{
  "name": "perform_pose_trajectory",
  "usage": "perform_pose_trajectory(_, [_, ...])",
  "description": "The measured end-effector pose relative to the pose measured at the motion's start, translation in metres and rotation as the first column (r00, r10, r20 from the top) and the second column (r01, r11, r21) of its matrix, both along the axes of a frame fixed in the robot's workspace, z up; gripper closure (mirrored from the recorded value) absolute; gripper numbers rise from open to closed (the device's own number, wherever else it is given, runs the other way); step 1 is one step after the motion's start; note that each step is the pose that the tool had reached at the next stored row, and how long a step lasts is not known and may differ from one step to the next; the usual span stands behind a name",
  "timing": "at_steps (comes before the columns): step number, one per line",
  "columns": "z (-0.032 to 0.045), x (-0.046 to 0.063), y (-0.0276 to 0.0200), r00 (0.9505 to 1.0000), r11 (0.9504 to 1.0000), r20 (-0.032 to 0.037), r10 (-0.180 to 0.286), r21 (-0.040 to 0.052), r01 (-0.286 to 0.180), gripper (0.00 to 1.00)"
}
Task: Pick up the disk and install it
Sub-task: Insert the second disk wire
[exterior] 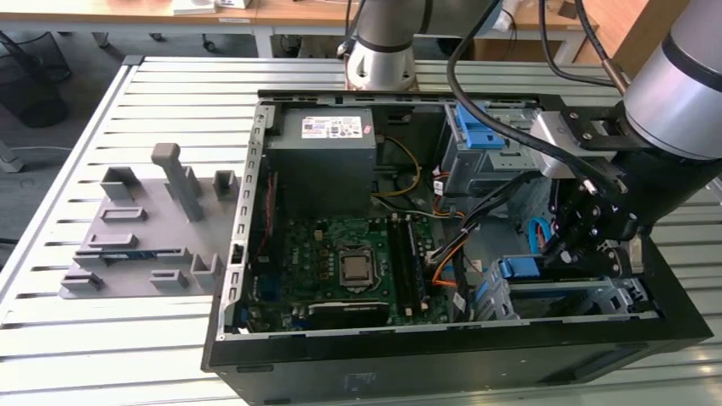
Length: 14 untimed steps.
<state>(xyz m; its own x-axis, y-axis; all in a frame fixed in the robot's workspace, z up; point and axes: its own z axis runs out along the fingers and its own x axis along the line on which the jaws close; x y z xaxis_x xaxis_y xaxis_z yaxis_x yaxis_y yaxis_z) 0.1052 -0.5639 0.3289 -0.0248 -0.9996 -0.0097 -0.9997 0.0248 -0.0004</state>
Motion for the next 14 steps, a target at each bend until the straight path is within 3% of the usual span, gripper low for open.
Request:
perform_pose_trajectory(3, [0.0,0.0,0.0,1.0,1.0,0.0,0.0,0.0001,0.0,0.82])
perform_pose_trajectory(4, [0.0,0.0,0.0,1.0,1.0,0.0,0.0,0.0002,0.0,0.76])
perform_pose_trajectory(14, [0.0096,0.0,0.0001,1.0,1.0,0.0,0.0,0.0,0.0,0.76])
